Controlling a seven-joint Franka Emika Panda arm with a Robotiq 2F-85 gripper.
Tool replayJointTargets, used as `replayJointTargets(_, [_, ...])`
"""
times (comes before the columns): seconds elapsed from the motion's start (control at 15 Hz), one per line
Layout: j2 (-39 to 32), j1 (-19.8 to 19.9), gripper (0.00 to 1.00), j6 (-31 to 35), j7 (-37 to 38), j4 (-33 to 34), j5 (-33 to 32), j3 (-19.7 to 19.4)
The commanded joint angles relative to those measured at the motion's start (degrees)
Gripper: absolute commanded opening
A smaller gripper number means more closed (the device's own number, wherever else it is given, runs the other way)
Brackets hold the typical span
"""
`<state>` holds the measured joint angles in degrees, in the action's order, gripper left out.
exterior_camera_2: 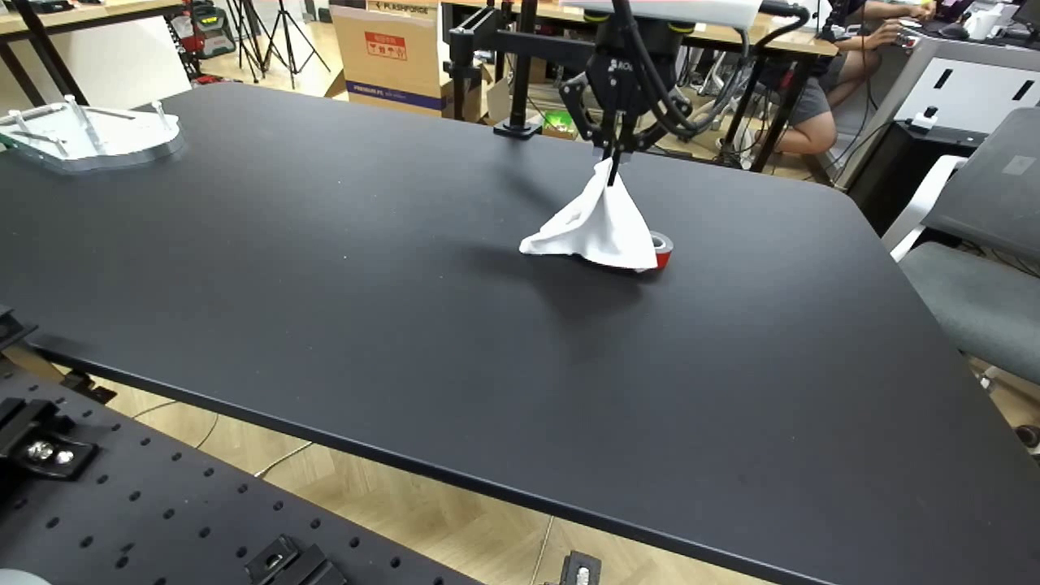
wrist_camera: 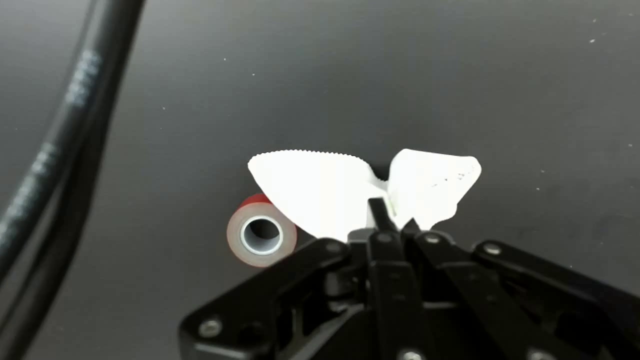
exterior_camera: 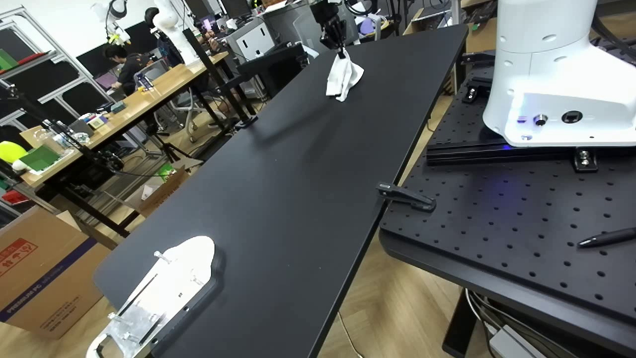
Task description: Hang the white cloth on the black stand
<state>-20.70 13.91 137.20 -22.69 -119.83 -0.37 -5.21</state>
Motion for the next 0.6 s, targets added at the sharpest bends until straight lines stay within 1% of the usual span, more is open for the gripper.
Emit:
replayJointTargets(0.0, [3.5, -1.5, 0.01, -5.1, 4.6, 2.1, 1.4, 0.4])
replayJointTargets(0.33, [8.8, -4.9, 0.01, -7.1, 8.9, 4.7, 0.4, 1.0])
replayJointTargets(0.53, [11.1, -7.4, 0.01, -9.7, 10.7, 7.2, 0.8, 2.1])
